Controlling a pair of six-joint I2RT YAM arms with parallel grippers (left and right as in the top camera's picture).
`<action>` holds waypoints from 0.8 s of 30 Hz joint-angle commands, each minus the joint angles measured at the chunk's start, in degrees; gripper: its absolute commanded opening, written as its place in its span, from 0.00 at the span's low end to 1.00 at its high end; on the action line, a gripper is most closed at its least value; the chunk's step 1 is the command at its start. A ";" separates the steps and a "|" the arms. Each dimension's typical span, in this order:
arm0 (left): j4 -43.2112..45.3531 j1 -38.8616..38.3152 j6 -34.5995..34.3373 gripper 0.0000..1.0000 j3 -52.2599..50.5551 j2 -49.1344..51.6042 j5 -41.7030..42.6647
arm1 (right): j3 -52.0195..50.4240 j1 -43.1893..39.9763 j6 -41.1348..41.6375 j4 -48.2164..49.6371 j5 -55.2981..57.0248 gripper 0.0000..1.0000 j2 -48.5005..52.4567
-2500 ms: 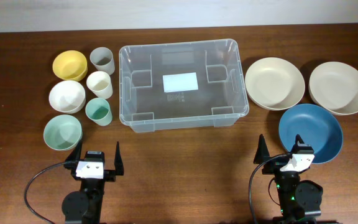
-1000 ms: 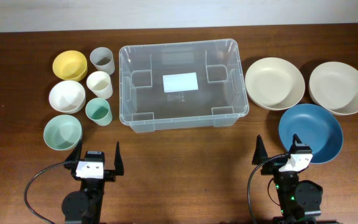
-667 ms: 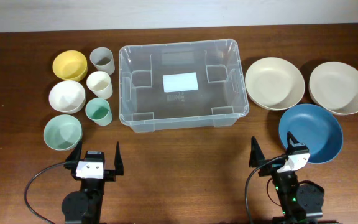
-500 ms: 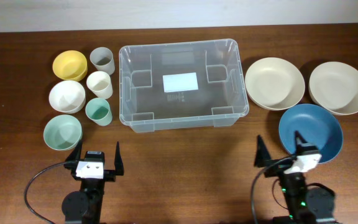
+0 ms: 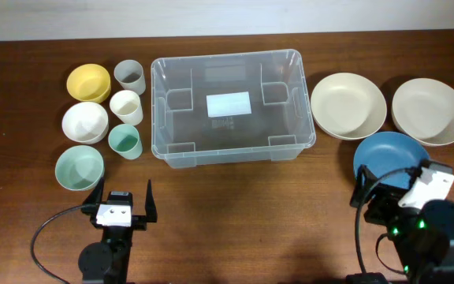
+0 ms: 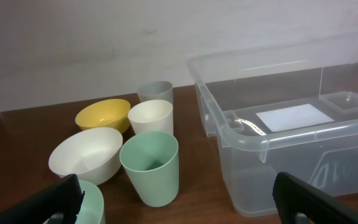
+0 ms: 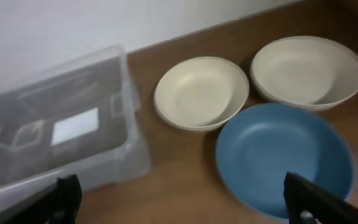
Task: Pack container
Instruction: 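Lower the right gripper onto the blue bowl rim and grasp it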
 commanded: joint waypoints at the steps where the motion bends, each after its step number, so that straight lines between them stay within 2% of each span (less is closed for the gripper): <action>1: 0.02 0.26 0.31 1.00 -0.42 -0.42 0.79 | 1.16 -0.20 4.87 -1.20 1.77 0.99 2.73; 3: 0.02 0.24 0.31 1.00 -0.42 -0.42 0.79 | 1.18 -0.42 15.50 -3.61 10.51 0.99 3.96; 5: 0.02 0.24 0.31 1.00 -0.42 -0.42 0.79 | 1.18 -1.57 30.18 -8.72 20.04 0.99 4.98; 7: 0.02 0.24 0.31 1.00 -0.42 -0.42 0.79 | 1.16 -3.52 39.04 -13.00 24.90 0.99 5.66; 8: 0.02 0.24 0.31 1.00 -0.42 -0.42 0.79 | 1.16 -4.63 40.50 -13.94 25.22 0.99 5.86; 14: 0.02 0.24 0.31 1.00 -0.42 -0.42 0.79 | 0.50 -11.61 40.46 -15.54 24.39 0.99 6.62; 19: 0.02 0.24 0.31 1.00 -0.42 -0.42 0.79 | -0.09 -18.05 39.17 -16.13 19.10 0.99 9.90; 24: 0.02 0.24 0.31 1.00 -0.42 -0.42 0.79 | -0.07 -25.07 29.16 -12.74 9.42 0.99 16.50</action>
